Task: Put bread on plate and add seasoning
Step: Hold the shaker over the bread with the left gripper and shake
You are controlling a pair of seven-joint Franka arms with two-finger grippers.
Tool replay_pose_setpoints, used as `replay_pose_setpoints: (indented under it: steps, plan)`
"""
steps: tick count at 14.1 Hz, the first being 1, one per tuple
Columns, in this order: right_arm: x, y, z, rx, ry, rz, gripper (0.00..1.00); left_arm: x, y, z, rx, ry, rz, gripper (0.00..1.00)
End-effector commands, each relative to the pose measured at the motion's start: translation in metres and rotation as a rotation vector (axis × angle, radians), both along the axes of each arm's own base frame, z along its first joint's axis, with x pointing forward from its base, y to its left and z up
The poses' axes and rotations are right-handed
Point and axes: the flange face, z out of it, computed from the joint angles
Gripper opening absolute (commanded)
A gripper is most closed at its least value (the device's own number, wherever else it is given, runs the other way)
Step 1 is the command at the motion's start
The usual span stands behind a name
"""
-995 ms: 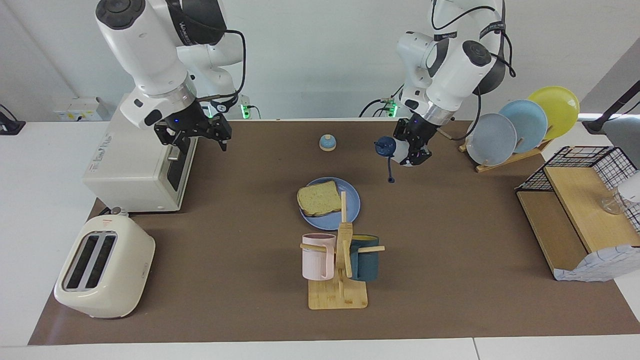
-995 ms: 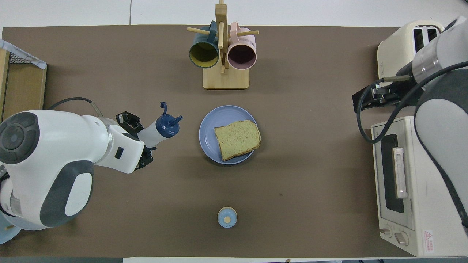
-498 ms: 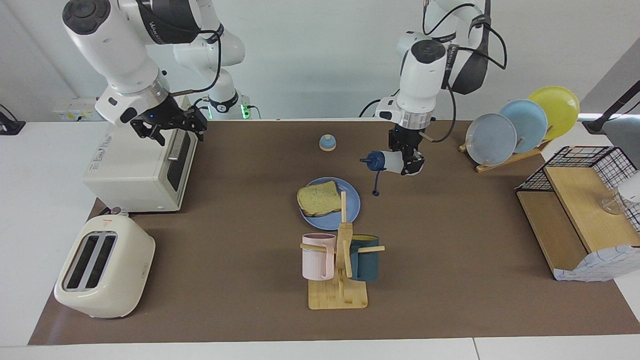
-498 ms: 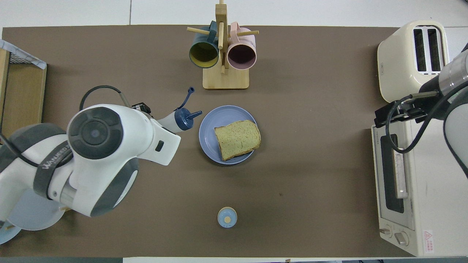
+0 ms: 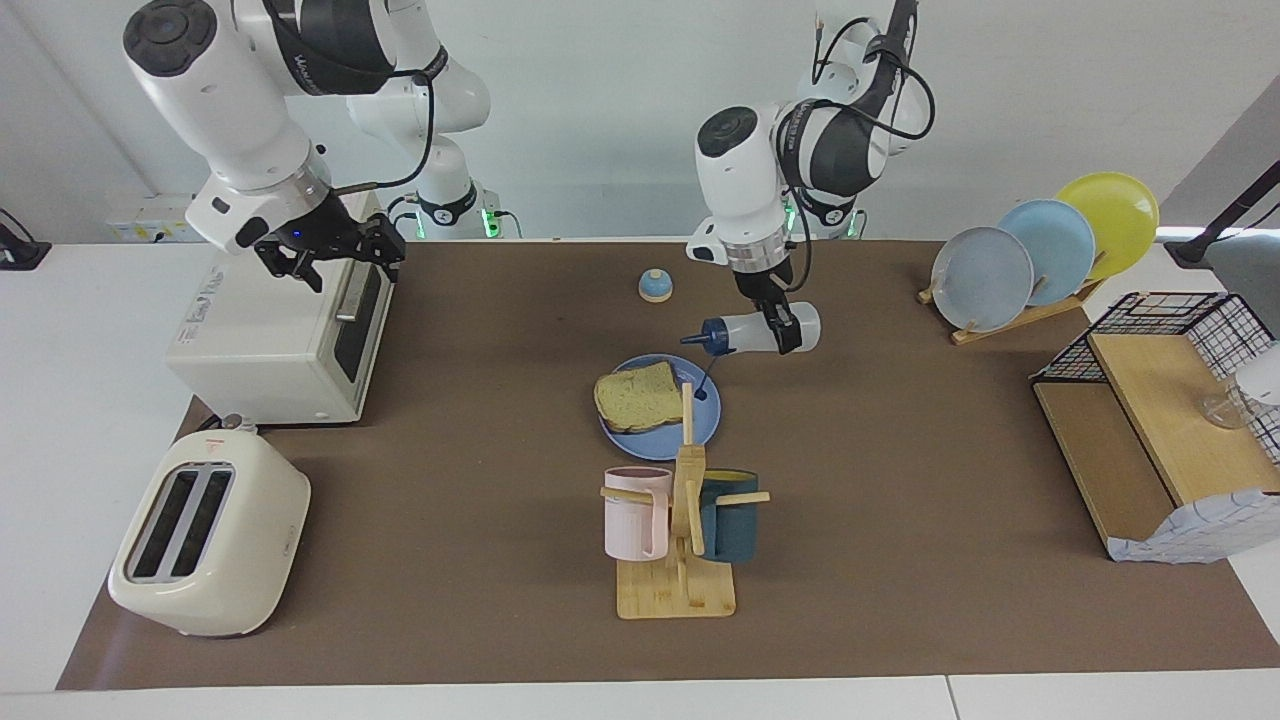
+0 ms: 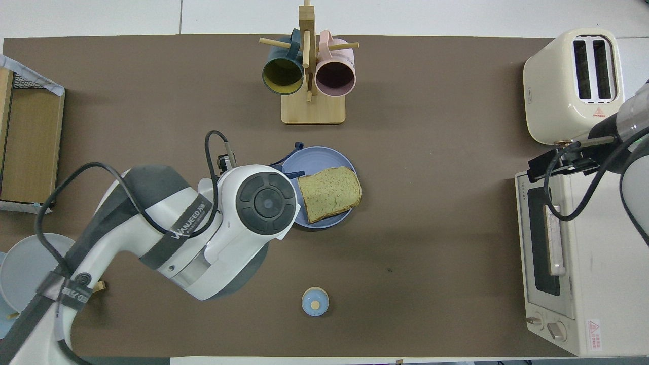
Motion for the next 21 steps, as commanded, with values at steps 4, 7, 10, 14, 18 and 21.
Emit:
replay_pose_setpoints:
  steps: [4, 7, 10, 14, 18, 21]
  plan:
    - [-0.005, -0.013, 0.009, -0.015, -0.068, -0.003, 1.00, -0.004, -0.034, -0.046, 0.320, 0.007, 0.007, 0.00]
    - [-0.008, -0.014, 0.007, -0.016, -0.049, -0.021, 1.00, -0.004, -0.034, -0.042, 0.420, -0.004, 0.027, 0.00]
    - [-0.008, -0.017, 0.007, -0.020, -0.048, -0.072, 1.00, -0.012, -0.039, -0.035, 0.493, -0.022, 0.025, 0.00]
    - [-0.007, -0.015, 0.007, -0.022, -0.049, -0.088, 1.00, 0.007, -0.075, -0.067, 0.642, -0.037, 0.105, 0.00]
    - [-0.007, -0.020, 0.007, -0.016, -0.051, -0.099, 1.00, 0.001, -0.078, -0.061, 0.684, -0.042, 0.128, 0.00]
    - [-0.007, -0.017, 0.007, -0.008, -0.051, -0.093, 1.00, -0.006, -0.088, -0.064, 0.723, -0.102, 0.068, 0.00]
